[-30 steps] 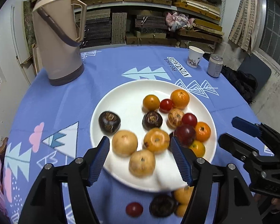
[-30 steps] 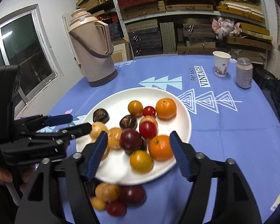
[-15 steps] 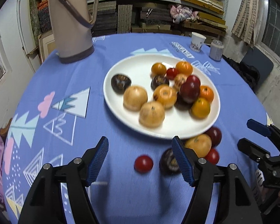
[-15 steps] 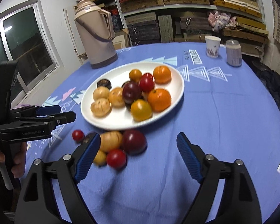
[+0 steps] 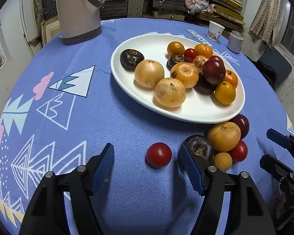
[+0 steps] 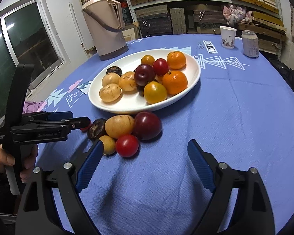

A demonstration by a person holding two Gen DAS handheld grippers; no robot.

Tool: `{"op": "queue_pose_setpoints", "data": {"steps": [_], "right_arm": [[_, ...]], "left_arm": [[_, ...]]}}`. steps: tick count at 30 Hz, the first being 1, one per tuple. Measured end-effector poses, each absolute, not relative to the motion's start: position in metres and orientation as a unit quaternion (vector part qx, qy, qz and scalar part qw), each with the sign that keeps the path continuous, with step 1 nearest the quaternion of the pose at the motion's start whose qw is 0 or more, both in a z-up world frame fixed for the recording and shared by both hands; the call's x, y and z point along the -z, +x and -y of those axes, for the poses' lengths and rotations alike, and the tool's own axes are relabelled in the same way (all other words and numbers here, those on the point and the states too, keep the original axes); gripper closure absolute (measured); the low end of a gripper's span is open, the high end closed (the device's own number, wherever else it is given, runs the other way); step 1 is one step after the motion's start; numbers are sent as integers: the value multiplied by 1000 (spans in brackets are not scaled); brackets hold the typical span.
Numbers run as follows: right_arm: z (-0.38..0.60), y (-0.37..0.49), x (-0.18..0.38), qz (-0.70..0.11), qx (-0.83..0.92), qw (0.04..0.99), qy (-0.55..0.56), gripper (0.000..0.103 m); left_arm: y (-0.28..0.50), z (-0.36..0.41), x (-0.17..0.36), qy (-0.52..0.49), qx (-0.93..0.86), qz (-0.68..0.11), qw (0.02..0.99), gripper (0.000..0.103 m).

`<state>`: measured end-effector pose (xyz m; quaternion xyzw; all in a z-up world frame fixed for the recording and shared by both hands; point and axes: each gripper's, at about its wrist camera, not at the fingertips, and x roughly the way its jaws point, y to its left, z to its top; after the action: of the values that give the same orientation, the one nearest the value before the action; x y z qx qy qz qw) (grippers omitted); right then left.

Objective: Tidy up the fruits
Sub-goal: 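Withdraw both grippers from the plate toward the remaining fruits, then grasp a red cherry tomato with the left gripper while the right grasps a red tomato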

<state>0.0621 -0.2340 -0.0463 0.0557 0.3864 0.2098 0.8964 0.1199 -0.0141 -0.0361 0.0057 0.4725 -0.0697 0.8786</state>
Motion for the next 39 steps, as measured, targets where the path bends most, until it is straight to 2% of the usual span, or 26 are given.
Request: {"op": "queue_pose_setpoints", "data": {"steps": [16, 17, 19, 20, 23, 25, 26, 27, 35, 38, 39], "right_arm": [[220, 59, 49, -387, -215, 897, 18, 18], [218, 59, 49, -387, -216, 896, 15, 18], [213, 60, 50, -390, -218, 894, 8, 18], [210, 61, 52, -394, -221, 892, 5, 19], [203, 66, 56, -408, -229, 884, -1, 34], [198, 69, 59, -419, -230, 878, -3, 37], [197, 70, 61, -424, -231, 876, -3, 43], [195, 73, 63, -430, -234, 872, -1, 53], [197, 93, 66, -449, -226, 864, 35, 57], [196, 92, 66, -449, -219, 866, 24, 66], [198, 91, 67, -451, -228, 863, 31, 75]], "left_arm": [[123, 9, 48, 15, 63, -479, 875, 32], [123, 9, 48, 21, 61, -477, 876, 34], [123, 11, 48, 38, 52, -471, 880, 47], [122, 11, 48, 39, 58, -468, 881, 49], [123, 10, 47, 39, 61, -467, 881, 53], [123, 10, 47, 37, 62, -467, 881, 53], [123, 10, 47, 38, 62, -467, 881, 53], [123, 10, 48, 39, 62, -467, 881, 53], [122, 11, 48, 42, 64, -464, 882, 53], [122, 11, 48, 42, 63, -464, 882, 54], [122, 12, 48, 42, 66, -463, 883, 60]]}}
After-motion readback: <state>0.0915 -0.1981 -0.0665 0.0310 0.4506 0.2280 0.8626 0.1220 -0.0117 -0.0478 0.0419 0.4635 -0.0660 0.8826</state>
